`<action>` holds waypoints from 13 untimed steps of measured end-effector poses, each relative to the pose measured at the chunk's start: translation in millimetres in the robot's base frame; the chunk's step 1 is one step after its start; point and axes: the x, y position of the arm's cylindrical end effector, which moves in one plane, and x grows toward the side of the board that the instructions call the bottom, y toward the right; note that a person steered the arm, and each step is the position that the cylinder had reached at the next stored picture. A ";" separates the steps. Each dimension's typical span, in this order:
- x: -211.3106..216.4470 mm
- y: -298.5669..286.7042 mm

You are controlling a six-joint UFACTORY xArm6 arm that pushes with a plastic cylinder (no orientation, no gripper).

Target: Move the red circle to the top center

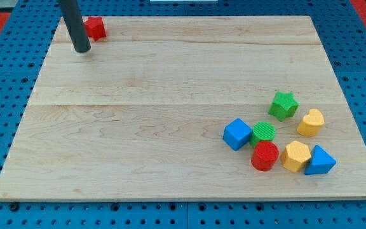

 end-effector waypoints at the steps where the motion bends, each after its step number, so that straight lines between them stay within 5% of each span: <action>1: 29.9 1.4; 3: 33.2 17.0; 6: 46.3 167.7; 7: 72.8 265.1; 8: 102.6 263.2; 10: 169.4 75.8; 12: 296.9 171.7; 13: 284.8 260.3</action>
